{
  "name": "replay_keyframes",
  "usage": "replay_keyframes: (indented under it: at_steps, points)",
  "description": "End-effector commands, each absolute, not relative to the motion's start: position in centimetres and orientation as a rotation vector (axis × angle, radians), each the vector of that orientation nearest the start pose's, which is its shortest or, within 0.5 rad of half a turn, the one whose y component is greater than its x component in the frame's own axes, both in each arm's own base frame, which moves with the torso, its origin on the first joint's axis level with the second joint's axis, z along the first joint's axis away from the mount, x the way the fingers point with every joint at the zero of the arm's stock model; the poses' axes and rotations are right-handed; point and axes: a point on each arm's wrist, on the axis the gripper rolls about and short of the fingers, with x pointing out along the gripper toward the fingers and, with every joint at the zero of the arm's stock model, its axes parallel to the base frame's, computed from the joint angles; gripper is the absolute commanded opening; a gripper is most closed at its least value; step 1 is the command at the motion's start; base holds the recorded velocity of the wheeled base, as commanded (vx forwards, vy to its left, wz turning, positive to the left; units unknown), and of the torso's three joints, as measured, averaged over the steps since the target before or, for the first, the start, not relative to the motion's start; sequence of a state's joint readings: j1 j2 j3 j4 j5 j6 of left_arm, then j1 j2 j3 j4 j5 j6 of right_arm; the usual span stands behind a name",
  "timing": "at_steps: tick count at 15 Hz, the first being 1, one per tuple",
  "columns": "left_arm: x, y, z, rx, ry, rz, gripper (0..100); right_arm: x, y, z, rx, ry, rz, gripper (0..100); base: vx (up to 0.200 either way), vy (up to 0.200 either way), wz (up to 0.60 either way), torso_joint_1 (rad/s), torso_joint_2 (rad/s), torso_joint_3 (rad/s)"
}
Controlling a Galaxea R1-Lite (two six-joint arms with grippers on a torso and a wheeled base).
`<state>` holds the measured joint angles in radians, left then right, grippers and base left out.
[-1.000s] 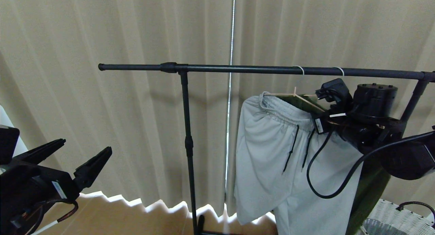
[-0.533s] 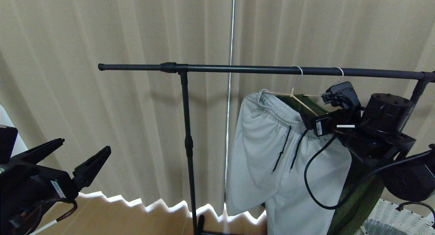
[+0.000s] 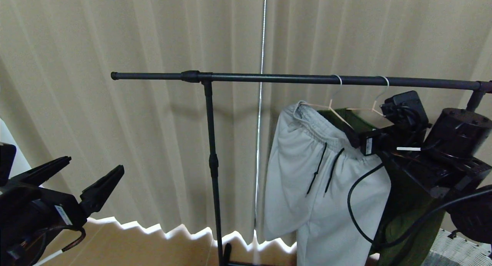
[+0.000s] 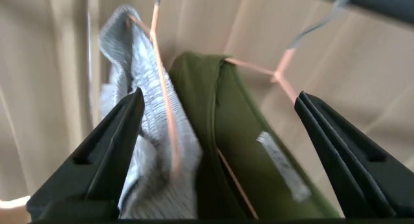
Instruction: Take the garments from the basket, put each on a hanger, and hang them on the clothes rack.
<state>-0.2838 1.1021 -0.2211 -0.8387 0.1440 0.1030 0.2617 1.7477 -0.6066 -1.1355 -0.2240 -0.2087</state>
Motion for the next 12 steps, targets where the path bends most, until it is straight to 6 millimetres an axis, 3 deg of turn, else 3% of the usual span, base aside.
replay_keyframes:
  at_steps: [1, 8, 9, 10, 12]
  points:
    - [13.2, -3.5, 17.6, 0.112, 0.036, -0.143, 100, 25.9, 6.5, 18.1, -0.199, -0.04, 0.065, 100, 0.0, 0.0, 0.0, 0.0, 0.0, 0.0]
    - [12.9, -3.4, 17.7, 0.139, 0.022, -0.138, 100, 18.0, 4.5, 18.4, -0.112, -0.079, 0.143, 100, 0.0, 0.0, 0.0, 0.0, 0.0, 0.0]
    - [12.2, -3.2, 17.9, 0.138, -0.003, -0.134, 100, 15.9, 4.0, 18.2, -0.104, -0.09, 0.141, 100, 0.0, 0.0, 0.0, 0.0, 0.0, 0.0]
    - [11.9, -3.1, 18.0, 0.136, -0.012, -0.132, 100, 15.3, 3.8, 18.1, -0.104, -0.088, 0.139, 100, 0.0, 0.0, 0.0, 0.0, 0.0, 0.0]
    - [9.8, -2.1, 16.9, 0.13, -0.024, -0.088, 100, 12.2, 2.9, 17.0, -0.115, -0.033, 0.141, 100, 0.0, 0.0, 0.0, 0.0, 0.0, 0.0]
